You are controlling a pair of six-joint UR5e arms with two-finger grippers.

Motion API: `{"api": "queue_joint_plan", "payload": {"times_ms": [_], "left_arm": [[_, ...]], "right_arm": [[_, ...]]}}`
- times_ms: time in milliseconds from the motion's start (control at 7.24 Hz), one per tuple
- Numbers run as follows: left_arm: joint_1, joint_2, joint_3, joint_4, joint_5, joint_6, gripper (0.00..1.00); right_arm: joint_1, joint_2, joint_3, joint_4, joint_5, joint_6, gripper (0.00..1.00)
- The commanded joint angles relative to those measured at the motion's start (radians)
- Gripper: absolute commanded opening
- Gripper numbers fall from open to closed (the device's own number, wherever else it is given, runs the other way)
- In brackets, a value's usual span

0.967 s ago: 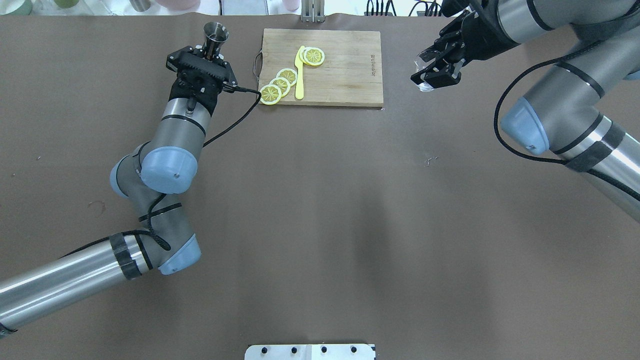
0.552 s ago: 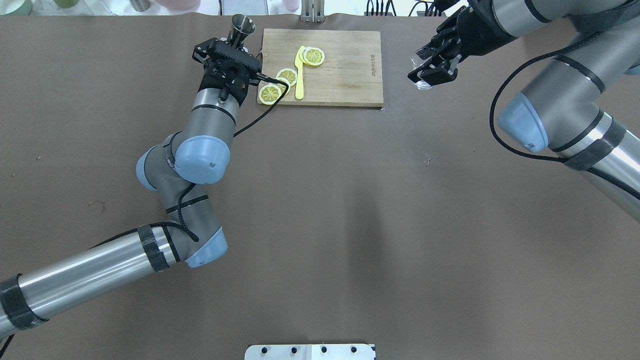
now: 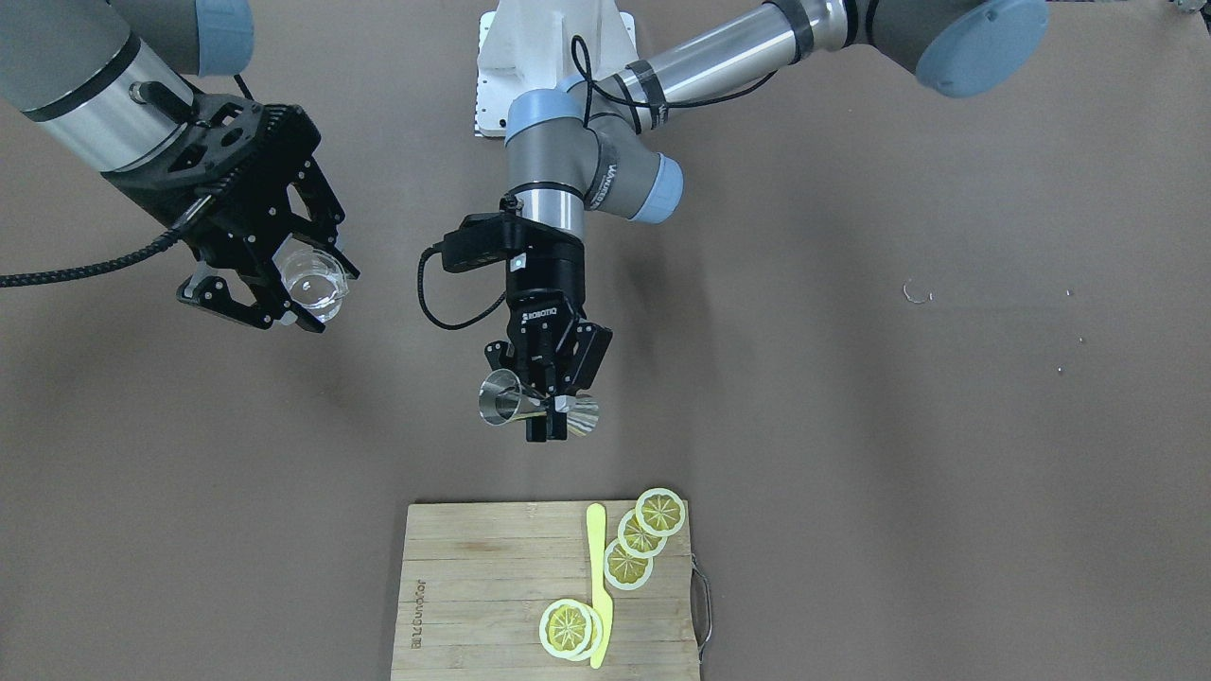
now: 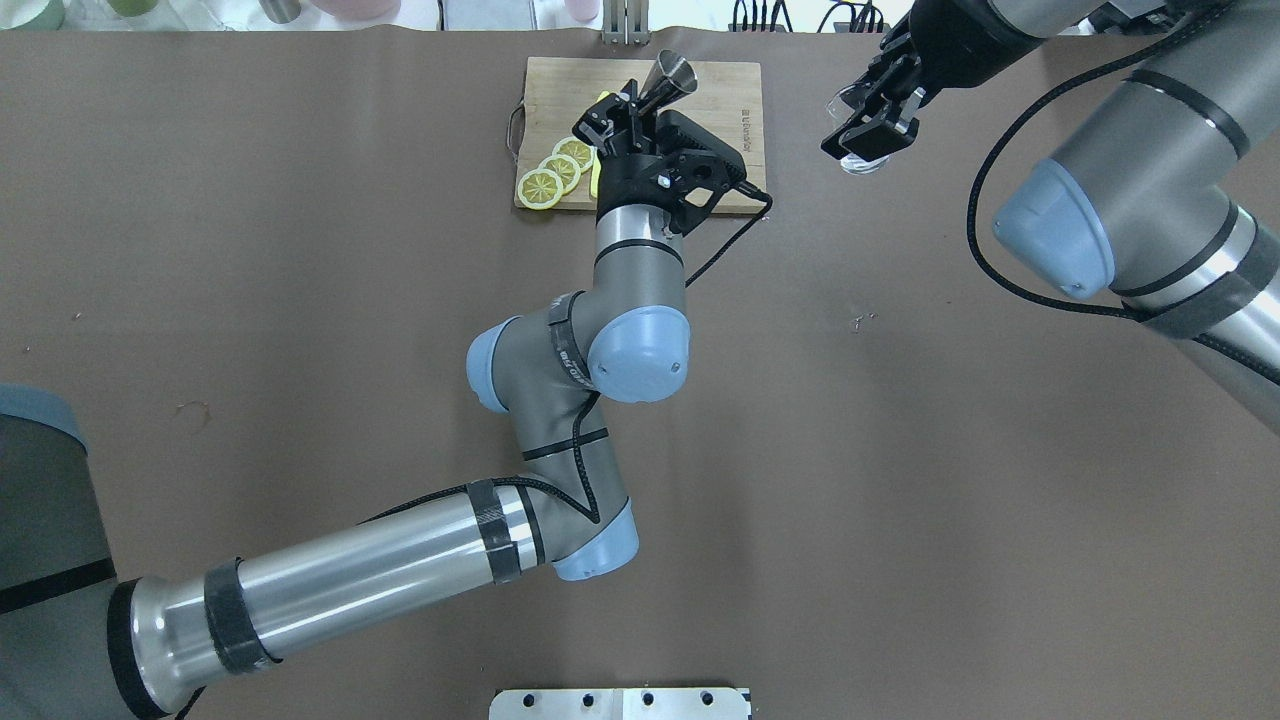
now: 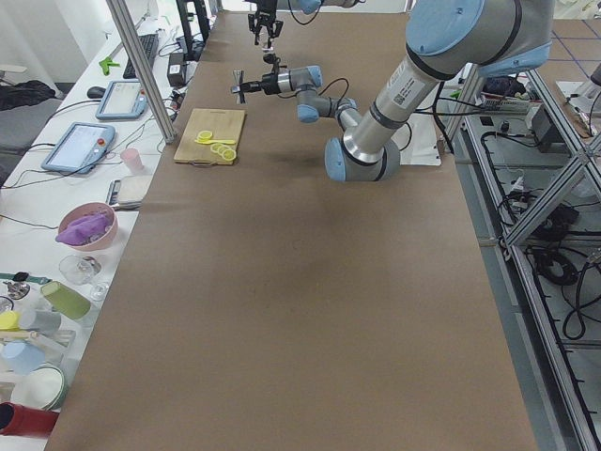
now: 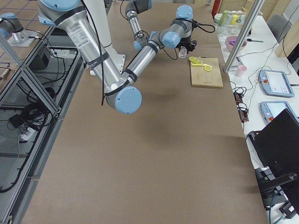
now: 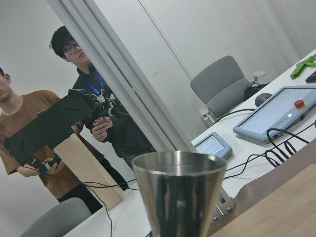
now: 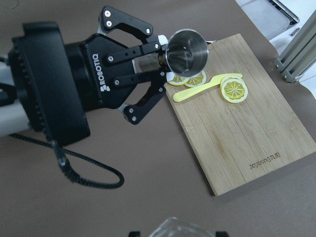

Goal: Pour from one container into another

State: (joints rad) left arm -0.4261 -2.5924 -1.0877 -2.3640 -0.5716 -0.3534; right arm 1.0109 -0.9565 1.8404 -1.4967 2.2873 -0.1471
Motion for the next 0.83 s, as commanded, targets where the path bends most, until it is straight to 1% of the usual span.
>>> {"api": "queue_joint_plan", "payload": {"times_ms": [0,276,414,691], "left_arm": [[0.013,-0.064,0.069,0.006,0.004,0.001,0.00],[0.023,-0.103,0.104,0.014,0.006,-0.001,0.00],[0.029,-0.127,0.132,0.015,0.007,-0.004,0.00],[0.044,-0.127,0.132,0.006,0.027,-0.028,0.00]], "right_arm": [[0.012,0.021,0.000,-0.074,-0.006,-0.086,0.00],[0.018,0.071,-0.006,-0.186,-0.008,-0.161,0.00],[0.026,0.087,-0.012,-0.213,-0.008,-0.170,0.00],[0.050,0.108,-0.050,-0.218,-0.005,-0.187,0.00]]}}
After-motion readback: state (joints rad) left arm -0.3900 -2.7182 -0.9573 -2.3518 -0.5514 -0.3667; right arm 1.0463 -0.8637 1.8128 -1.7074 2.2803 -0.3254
